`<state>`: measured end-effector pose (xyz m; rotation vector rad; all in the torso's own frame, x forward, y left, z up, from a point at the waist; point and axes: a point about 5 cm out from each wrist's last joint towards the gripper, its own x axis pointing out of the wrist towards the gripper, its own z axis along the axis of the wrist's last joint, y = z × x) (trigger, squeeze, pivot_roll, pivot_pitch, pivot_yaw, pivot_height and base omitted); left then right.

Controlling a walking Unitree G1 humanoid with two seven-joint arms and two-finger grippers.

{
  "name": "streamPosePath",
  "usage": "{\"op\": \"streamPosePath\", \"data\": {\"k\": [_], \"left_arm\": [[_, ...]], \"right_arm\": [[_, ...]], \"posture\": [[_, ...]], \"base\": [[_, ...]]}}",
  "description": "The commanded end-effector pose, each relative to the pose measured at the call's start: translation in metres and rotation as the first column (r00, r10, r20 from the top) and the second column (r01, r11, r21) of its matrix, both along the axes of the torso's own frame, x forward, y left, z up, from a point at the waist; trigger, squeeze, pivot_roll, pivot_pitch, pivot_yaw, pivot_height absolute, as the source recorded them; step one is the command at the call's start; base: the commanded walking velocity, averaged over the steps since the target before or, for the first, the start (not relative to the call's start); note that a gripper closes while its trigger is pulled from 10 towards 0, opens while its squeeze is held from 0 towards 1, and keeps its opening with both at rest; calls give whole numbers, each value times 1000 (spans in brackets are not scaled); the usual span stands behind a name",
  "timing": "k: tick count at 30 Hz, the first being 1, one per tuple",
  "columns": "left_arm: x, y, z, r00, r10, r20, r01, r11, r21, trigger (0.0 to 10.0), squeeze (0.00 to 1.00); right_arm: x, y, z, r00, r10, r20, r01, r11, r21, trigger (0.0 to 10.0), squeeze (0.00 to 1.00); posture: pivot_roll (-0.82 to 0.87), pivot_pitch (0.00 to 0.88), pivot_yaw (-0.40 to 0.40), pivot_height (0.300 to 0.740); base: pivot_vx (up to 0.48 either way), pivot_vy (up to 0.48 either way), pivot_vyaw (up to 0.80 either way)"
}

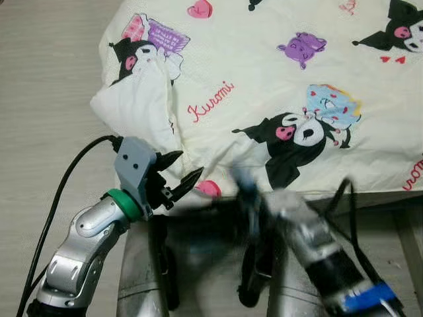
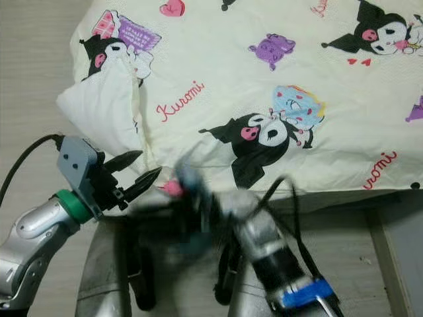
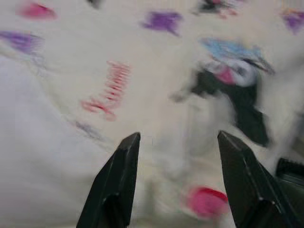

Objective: Clean up the room

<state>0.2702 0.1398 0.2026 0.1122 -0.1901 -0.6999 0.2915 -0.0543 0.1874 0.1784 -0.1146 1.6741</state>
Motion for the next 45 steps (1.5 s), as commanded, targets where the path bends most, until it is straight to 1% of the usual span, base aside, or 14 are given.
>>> {"op": "streamPosePath", "data": {"k": [1,3,5,6,7,15,16,19,20,24,31,37,39,45], "left_arm": [[-4,-4,-16,998,-22,-62,23,1000,13,10000,0],[-1,-3,-14,999,1,-47,0,1000,11,10000,0],[9,-1,-9,998,63,-10,-63,998,19,10000,0],[9,-1,-9,998,63,-10,-63,998,19,10000,0],[12,1,-7,996,93,5,-93,996,10,10000,0],[16,7,-6,989,146,17,-146,989,22,10000,0],[21,5,-8,988,153,16,-154,988,31,10000,0],[26,2,-9,988,155,21,-156,987,47,10000,0],[42,-8,-12,983,182,34,-184,980,74,10000,0],[65,-26,-15,977,205,52,-209,973,99,10000,0],[86,-52,-26,984,173,46,-178,966,187,10000,0],[96,-59,-42,985,155,78,-173,893,417,10000,0],[104,-46,-40,974,198,115,-228,827,513,10000,0],[112,-11,-21,937,297,185,-349,758,552,10000,0]], "right_arm": [[2,-5,-10,996,-53,-75,55,998,22,10000,0],[13,-9,-9,988,-145,-60,146,989,10,10000,0],[48,-21,-18,860,-505,70,510,852,-116,10000,0],[48,-21,-18,860,-505,70,510,852,-116,10000,0],[57,-27,-24,785,-604,139,620,770,-153,10000,0],[65,-36,-32,654,-740,158,756,636,-152,10000,0],[69,-42,-30,575,-807,131,818,565,-110,10000,0],[72,-47,-28,512,-851,115,859,506,-81,10000,0],[75,-57,-25,421,-903,85,907,419,-43,10000,0],[77,-70,-21,314,-949,27,949,314,24,10000,0],[74,-61,-14,339,-940,42,931,342,126,10000,0],[70,-54,-16,363,-929,68,920,369,133,10000,0],[70,-54,-16,364,-929,72,919,371,136,10000,0],[70,-55,-16,361,-930,74,918,368,148,10000,0]], "posture": [[218,402,40,564],[220,400,40,564],[210,398,45,564],[210,398,45,564],[212,399,47,564],[221,398,41,564],[221,398,41,564],[215,400,30,564],[197,398,37,564],[191,398,37,564],[175,399,47,564],[175,405,49,564],[176,411,52,564],[186,412,61,564]], "base": [[0,0,0],[0,0,0],[0,0,0],[0,0,0],[0,0,0],[0,0,0],[0,0,0],[0,0,0],[0,0,0],[0,0,0],[0,0,0],[0,0,0],[0,0,0],[0,0,0]]}}
